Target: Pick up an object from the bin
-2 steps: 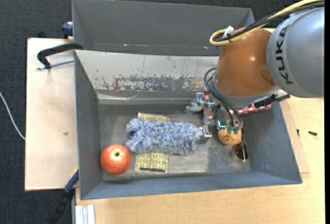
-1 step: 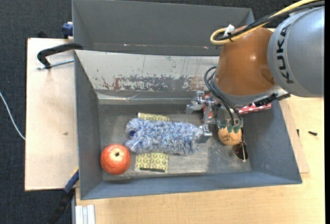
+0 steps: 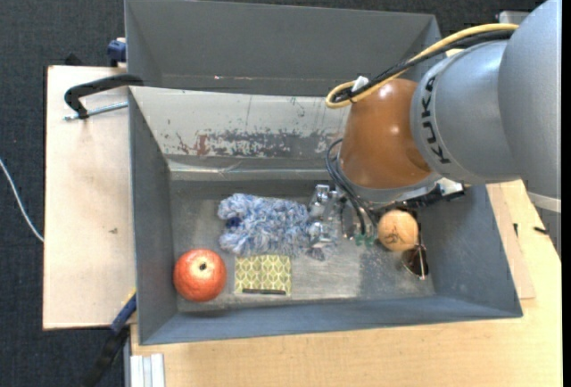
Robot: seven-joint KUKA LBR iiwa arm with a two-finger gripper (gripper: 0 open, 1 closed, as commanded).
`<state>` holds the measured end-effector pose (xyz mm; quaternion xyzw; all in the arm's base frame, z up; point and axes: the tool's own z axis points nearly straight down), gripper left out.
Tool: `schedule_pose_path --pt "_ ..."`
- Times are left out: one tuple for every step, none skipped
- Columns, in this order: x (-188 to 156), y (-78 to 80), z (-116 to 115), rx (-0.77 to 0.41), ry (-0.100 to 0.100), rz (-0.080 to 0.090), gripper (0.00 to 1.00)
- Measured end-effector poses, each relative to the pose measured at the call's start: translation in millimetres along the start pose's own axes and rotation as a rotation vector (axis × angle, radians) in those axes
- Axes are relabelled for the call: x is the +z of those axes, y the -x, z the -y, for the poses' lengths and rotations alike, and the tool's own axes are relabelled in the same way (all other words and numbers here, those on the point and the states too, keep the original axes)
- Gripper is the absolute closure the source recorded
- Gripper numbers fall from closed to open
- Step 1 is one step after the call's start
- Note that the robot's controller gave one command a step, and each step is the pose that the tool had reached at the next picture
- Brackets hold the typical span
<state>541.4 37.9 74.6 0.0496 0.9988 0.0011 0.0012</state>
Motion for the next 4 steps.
schedule_pose_path --pt "0.0 0.0 0.0 0.000 0.000 0.000 1.00" --pt "-117.6 -38.1 37.8 0.039 -0.001 0.001 1.00" --pt "-117.5 -38.2 37.7 0.040 -0.001 0.001 1.00" --pt "-237.3 -29.1 60.2 -0.162 -0.002 0.004 1.00"
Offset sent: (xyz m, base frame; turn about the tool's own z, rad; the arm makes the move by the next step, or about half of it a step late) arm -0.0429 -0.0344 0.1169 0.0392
